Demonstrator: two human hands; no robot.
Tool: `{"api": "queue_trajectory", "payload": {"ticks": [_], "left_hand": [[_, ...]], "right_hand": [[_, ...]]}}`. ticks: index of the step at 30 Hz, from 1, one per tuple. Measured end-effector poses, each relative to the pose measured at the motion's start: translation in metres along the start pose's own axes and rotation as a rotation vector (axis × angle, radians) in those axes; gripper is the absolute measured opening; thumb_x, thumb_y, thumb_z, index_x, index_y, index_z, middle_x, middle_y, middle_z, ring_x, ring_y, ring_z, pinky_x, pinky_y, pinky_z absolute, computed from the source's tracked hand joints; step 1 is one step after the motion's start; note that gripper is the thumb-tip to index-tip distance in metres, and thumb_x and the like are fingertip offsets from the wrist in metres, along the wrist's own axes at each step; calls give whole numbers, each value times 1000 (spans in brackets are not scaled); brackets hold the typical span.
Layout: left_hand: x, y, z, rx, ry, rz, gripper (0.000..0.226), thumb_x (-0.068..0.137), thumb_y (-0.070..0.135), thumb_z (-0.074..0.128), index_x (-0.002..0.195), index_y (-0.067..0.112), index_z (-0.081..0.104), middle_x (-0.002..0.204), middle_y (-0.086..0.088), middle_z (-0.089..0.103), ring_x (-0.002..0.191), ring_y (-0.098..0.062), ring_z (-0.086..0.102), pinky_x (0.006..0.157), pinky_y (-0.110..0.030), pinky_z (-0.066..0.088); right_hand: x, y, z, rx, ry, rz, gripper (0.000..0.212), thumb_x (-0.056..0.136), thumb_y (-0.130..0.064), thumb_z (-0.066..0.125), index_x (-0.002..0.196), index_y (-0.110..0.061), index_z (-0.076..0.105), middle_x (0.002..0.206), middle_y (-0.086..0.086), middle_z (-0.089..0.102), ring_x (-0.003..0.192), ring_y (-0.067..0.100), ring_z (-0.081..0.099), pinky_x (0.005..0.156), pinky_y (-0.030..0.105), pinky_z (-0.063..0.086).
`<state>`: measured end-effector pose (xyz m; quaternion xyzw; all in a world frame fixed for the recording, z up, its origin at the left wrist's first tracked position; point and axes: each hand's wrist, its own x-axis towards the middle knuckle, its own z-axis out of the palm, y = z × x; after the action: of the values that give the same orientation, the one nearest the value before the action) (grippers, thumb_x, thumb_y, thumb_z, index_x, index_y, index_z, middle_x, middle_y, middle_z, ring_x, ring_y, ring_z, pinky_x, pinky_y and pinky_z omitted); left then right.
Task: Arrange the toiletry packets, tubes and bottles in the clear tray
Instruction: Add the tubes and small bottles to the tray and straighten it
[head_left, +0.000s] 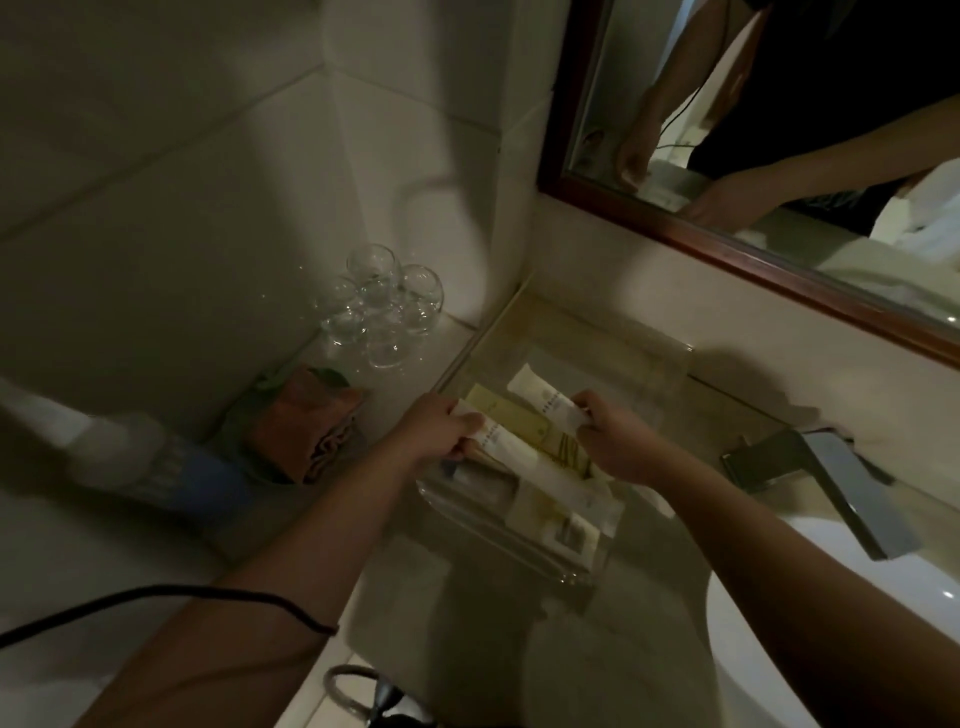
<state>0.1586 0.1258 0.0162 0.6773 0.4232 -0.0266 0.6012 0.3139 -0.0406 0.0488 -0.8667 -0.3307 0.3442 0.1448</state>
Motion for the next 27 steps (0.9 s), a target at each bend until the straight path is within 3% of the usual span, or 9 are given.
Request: {"api": "queue_trajectory", "payload": {"ticks": [3,5,8,12,16,20,23,27], "left_hand": [[7,-5,11,55,32,-7,14,91,20,60,78,16,62,68,-4,64,59,-16,59,59,-31,53],[8,-9,16,65,45,-15,10,92,21,58,84,16,61,68,0,62,60,-15,58,61,-31,49],[10,-9,14,131,86,3,8,91,23,58,91,15,62,77,0,64,66,-17,60,61,-29,49],[12,-11,4,232,147,14,34,89,28,60,110,2,65,107,-12,67,97,-27,64,80,-31,47],[9,-12,5,292,195,57,25,89,24,61,106,6,63,107,-11,66,91,-21,60,75,-27,41],[8,-16,13,370,308,119,33,85,24,66,114,12,56,112,-9,65,100,-27,62,82,-33,48],[3,-20,19,536,369,159,40,86,29,63,121,14,50,117,-11,58,103,-31,59,81,-36,46],[-4,-30,26,904,471,409,45,75,28,71,114,11,58,111,-14,58,102,-36,53,78,-42,46]], "right_hand": [[7,6,-1,7,3,11,36,95,-12,43,132,-16,45,114,9,59,86,21,62,58,25,51],[8,10,-1,11,-11,20,36,95,-11,43,131,-16,45,117,10,59,90,22,62,68,32,55],[9,14,0,4,-27,12,38,93,-8,43,131,-15,46,118,10,60,91,22,62,71,33,55],[14,13,3,-5,-36,-14,44,88,-4,45,131,-15,47,118,8,58,93,21,57,63,25,47],[21,7,8,-26,-21,-51,44,88,-4,45,131,-15,50,119,8,58,98,24,58,74,32,51],[27,-1,19,-66,-1,-84,44,89,-6,46,132,-16,50,123,10,56,105,26,56,84,34,48],[30,-8,29,-102,-1,-110,43,90,-9,47,132,-18,49,126,9,55,108,26,56,85,34,48],[35,-15,39,-130,-4,-121,41,91,-12,48,130,-21,48,124,8,58,107,26,58,83,35,50]]}}
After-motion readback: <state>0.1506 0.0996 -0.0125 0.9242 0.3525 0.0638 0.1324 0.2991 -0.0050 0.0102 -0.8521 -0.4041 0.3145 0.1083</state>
